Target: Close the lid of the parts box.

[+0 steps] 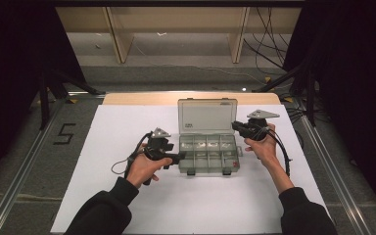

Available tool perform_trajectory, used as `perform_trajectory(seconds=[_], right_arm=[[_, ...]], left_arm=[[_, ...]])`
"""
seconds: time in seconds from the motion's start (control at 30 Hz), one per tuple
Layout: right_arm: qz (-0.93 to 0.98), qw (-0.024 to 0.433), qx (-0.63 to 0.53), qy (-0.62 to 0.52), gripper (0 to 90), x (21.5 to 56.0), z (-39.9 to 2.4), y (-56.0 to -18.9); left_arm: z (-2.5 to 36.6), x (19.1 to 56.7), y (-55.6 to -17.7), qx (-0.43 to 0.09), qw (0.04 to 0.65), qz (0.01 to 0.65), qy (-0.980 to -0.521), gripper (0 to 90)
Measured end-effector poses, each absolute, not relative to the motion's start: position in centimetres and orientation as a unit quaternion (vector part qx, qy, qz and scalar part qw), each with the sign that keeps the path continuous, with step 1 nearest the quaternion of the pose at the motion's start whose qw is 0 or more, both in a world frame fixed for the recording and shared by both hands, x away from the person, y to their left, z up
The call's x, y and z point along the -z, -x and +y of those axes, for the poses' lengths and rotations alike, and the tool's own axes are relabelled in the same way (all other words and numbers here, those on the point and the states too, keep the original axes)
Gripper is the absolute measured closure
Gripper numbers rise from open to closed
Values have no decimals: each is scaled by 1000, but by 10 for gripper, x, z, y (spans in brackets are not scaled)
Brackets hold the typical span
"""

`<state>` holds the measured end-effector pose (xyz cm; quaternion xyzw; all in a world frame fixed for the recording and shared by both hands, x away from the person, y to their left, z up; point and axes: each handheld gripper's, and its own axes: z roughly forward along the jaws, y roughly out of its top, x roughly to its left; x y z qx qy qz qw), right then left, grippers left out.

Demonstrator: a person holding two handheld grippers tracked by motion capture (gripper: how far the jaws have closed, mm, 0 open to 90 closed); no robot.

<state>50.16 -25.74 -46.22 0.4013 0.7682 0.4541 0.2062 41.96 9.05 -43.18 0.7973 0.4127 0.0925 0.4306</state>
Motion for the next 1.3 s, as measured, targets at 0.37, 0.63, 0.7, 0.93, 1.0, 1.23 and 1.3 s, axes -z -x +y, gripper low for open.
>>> perform_trajectory(seconds=[0.37, 0.63, 0.7, 0.93, 1.0, 1.23, 1.3], right_arm=[[768, 209, -455, -400, 827, 462, -256, -502], [768, 217, -456, -394, 827, 463, -256, -503], [772, 215, -449, -396, 827, 462, -256, -502], [770, 216, -454, -392, 827, 463, -256, -503], [770, 216, -454, -392, 826, 463, -255, -502], [774, 224, -447, -389, 826, 461, -256, -502], [771, 224, -454, -386, 826, 462, -255, -503]], left_arm=[[82, 397, -449, -133, 458, 402, -782, 459], [79, 383, -470, -151, 471, 393, -775, 699], [79, 380, -475, -159, 472, 379, -780, 771], [75, 367, -491, -184, 466, 381, -777, 896], [74, 363, -496, -186, 472, 388, -769, 897], [74, 350, -513, -197, 470, 399, -762, 897], [73, 347, -519, -200, 469, 404, -760, 897]])
